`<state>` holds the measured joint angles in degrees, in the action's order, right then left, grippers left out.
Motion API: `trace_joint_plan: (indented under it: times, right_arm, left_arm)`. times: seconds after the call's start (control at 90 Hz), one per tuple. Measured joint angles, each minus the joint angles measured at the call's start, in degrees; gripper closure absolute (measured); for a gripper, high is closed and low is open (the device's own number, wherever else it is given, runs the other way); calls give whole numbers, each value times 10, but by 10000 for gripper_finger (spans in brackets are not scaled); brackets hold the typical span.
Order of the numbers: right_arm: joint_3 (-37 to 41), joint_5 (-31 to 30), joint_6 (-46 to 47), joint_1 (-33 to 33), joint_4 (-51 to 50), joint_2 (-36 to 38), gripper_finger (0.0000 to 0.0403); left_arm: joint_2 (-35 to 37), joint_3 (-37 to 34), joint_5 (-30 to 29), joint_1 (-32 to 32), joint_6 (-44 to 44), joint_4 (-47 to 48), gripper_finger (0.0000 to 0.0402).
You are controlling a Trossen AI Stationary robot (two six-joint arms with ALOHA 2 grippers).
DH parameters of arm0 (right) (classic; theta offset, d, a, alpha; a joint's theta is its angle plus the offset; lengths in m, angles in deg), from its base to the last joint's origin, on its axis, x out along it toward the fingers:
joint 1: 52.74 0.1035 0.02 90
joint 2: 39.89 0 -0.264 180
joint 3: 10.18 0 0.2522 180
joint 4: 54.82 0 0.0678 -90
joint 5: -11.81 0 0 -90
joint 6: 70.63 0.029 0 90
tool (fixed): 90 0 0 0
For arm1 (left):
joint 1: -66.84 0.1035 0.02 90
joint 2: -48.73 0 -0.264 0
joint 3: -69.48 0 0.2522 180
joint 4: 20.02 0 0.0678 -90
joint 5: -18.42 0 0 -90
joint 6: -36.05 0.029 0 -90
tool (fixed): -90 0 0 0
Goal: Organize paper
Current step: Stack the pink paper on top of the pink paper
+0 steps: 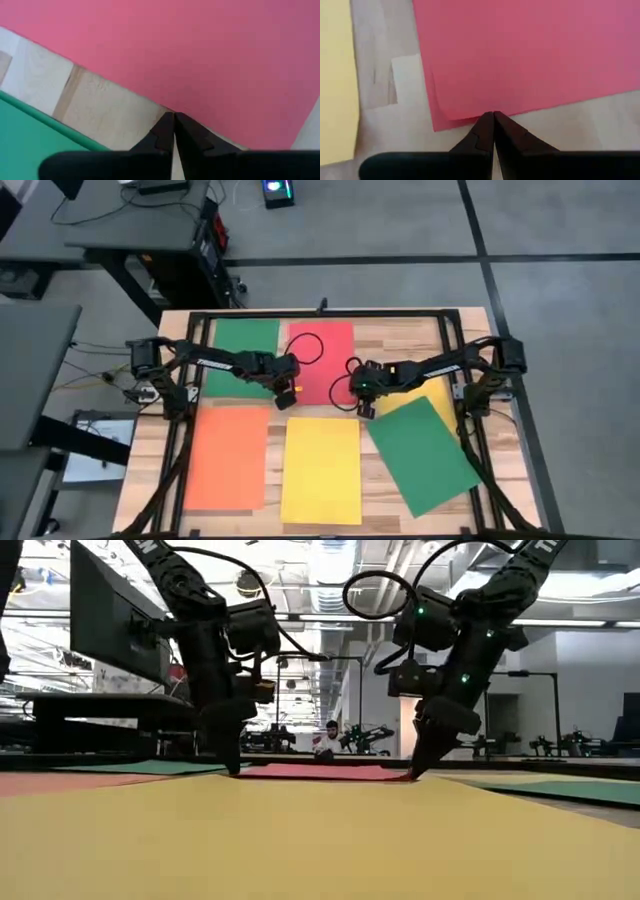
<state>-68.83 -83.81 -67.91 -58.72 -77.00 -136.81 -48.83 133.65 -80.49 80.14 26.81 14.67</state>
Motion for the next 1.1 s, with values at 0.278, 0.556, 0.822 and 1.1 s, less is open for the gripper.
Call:
trace_joint_plan:
  times: [0.278, 0.556, 0.822, 1.1]
  right_arm:
    - [-1, 3, -2, -9, -12, 0, 403]
    - [-2, 3, -11, -19, -34, 3, 403]
    - [-32, -29, -13, -17, -112, 2, 403]
    - [-68, -55, -13, 20, -145, 2, 403]
  left_arm:
    - [0, 1, -5, 1, -1, 8, 400]
    - [0, 1, -8, 2, -2, 15, 400]
    - [15, -1, -16, 2, -2, 18, 400]
    - [70, -2, -48, -1, -13, 23, 400]
